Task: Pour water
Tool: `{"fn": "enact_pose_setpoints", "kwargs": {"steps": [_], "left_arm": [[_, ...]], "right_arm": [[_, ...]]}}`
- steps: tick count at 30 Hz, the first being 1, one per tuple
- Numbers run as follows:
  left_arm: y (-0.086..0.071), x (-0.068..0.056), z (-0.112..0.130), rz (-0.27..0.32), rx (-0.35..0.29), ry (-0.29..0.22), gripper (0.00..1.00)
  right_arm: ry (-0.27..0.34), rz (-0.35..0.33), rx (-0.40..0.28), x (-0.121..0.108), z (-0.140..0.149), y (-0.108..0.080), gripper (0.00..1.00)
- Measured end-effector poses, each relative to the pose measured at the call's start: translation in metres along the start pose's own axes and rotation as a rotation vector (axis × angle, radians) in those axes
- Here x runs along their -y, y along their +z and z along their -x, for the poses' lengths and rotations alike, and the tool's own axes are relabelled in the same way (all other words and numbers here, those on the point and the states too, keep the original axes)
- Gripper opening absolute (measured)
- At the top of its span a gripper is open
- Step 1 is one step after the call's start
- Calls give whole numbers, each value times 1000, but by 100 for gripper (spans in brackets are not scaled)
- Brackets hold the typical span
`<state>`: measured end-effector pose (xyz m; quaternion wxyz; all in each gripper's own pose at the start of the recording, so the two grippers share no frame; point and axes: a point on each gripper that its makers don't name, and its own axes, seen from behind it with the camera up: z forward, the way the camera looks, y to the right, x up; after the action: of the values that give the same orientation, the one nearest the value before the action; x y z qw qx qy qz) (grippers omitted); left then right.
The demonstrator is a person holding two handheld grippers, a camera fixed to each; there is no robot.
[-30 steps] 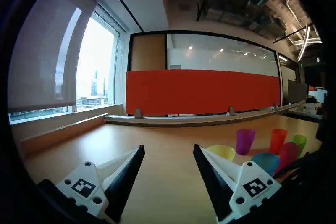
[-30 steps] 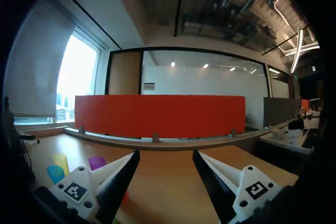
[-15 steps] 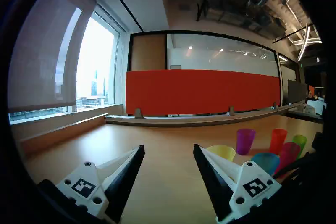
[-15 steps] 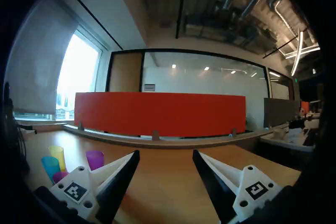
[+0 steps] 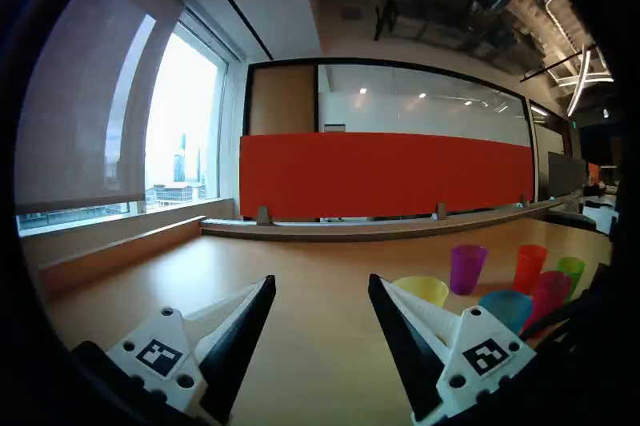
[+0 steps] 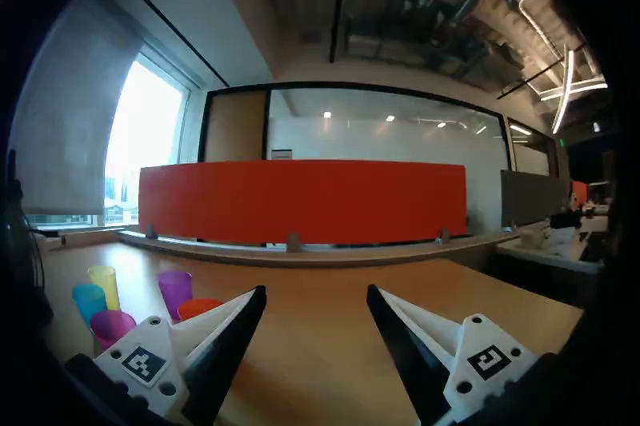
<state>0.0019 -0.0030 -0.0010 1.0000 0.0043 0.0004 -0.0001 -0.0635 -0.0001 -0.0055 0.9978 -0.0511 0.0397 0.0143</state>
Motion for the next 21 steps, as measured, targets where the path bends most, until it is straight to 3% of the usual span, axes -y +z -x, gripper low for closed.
{"fn": "enact_pose_setpoints", "kwargs": {"steps": [21], "left_arm": [[0, 0, 0, 0, 0, 0, 85]], "right_arm": [[5, 11, 39, -8, 12, 1, 98]]}}
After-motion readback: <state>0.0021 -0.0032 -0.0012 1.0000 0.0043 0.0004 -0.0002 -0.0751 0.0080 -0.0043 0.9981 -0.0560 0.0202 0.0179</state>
